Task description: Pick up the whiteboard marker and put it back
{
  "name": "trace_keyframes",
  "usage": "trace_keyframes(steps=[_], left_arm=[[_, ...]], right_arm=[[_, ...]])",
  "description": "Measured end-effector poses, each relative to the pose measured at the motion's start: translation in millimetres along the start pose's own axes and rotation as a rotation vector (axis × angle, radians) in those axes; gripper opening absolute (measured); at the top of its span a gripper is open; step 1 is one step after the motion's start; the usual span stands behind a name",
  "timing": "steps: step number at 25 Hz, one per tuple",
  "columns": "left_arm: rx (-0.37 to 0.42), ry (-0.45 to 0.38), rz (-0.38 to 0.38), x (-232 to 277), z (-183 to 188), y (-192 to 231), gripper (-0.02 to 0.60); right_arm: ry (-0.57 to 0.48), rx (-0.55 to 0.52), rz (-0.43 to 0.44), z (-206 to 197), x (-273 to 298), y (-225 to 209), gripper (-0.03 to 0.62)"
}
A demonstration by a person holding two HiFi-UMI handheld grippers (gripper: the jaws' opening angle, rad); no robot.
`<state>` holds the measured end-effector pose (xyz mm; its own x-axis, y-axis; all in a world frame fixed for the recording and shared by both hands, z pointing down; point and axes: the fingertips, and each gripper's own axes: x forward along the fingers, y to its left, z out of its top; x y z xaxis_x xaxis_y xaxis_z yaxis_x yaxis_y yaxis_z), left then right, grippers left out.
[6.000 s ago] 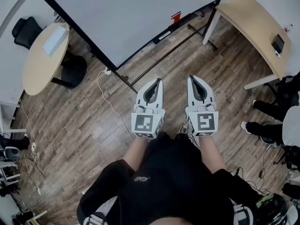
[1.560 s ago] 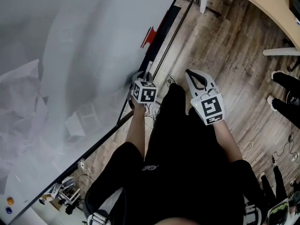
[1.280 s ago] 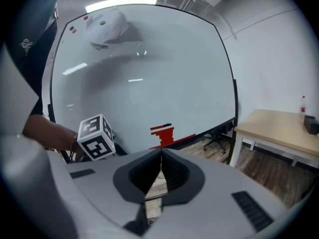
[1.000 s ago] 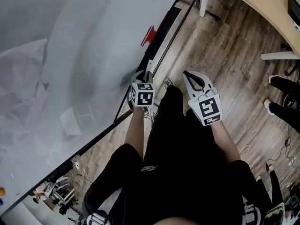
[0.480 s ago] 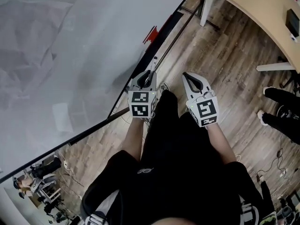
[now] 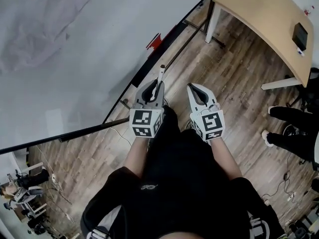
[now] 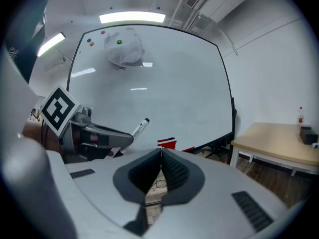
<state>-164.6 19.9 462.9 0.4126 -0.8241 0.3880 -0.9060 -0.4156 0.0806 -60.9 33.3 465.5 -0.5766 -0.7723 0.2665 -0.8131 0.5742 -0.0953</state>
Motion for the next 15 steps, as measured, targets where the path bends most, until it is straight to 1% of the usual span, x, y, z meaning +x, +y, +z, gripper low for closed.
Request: trace_keyframes(steps=[3, 6, 9, 12, 15], left_arm=[[0.001, -0.053, 0.016, -16, 9, -17, 0.069], [-0.012, -0.099, 0.024, -31, 18, -28, 0.069], [-0.028, -0.15, 0.028, -45, 30, -33, 0.069], [-0.019, -0.196, 0.01, -48, 42, -35, 0.069], [-0.006, -0.242, -0.017, -56, 56, -35, 0.069]], right_arm=[[-0.03, -0.004, -0.007, 6, -17, -3, 0.003], [-0.037, -0.03, -0.026, 10, -27, -4, 0.003], [-0.061, -0.012, -0.043, 17, -35, -2, 0.003], [-0.106, 0.003, -0.074, 34, -41, -3, 0.002], [-0.152, -0.012, -0.11, 56, -44, 2, 0.002]])
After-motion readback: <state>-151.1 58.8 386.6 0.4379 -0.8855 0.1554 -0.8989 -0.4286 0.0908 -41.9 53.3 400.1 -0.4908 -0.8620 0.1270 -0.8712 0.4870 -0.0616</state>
